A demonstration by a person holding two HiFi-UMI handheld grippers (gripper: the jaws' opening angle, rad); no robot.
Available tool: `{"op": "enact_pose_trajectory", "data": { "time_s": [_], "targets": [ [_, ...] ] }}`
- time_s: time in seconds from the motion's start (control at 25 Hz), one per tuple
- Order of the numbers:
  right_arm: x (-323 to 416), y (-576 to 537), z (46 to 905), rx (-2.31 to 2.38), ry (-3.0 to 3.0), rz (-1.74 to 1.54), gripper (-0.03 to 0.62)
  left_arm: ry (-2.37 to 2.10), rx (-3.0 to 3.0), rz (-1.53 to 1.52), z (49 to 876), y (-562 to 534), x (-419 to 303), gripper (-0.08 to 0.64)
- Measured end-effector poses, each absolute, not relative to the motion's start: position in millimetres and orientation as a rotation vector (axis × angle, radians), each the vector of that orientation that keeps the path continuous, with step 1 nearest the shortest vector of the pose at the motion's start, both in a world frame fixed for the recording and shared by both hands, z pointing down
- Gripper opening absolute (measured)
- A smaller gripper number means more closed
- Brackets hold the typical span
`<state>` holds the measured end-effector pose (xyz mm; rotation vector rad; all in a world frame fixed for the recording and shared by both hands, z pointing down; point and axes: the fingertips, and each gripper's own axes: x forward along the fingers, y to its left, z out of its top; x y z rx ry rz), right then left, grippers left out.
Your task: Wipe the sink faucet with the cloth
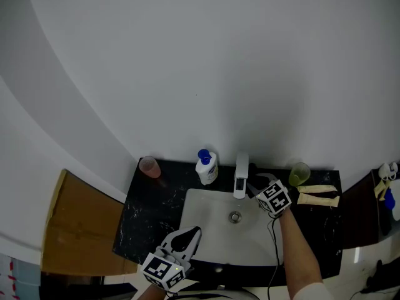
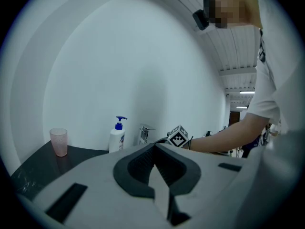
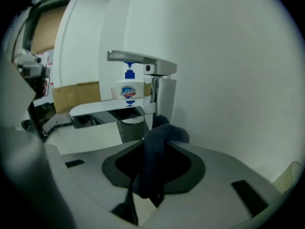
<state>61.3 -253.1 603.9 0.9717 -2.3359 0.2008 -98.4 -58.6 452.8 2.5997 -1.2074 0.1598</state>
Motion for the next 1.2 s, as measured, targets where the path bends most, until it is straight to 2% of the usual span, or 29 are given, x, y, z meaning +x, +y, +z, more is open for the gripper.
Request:
{"op": "enact_pose_trajectory", "data": {
  "time_s": [0.12,0.4,0.56,0.68,0.92,1.2],
  "targets": [
    [64,-256,584,1.01,-2.419,0.203,0.123,-1.211,2.594,0.157,456,-58,-102,0.002],
    [66,-256,466,1.065,-2.699,0.071,0.123,-1.155,2.63,0.132,457,-59,-89,0.002],
    [66,-243,443,1.063,-2.708,-0.006,0.123,-1.135,2.649,0.116,454,-58,-82,0.002],
    [80,-232,454,1.131,-2.731,0.095,0.123,-1.137,2.647,0.119,451,-58,-82,0.002],
    [102,-214,531,1.145,-2.638,0.307,0.123,-1.155,2.623,0.147,453,-56,-88,0.002],
    [65,-208,576,0.931,-2.656,0.403,0.123,-1.192,2.612,0.154,458,-56,-99,0.002]
  ]
}}
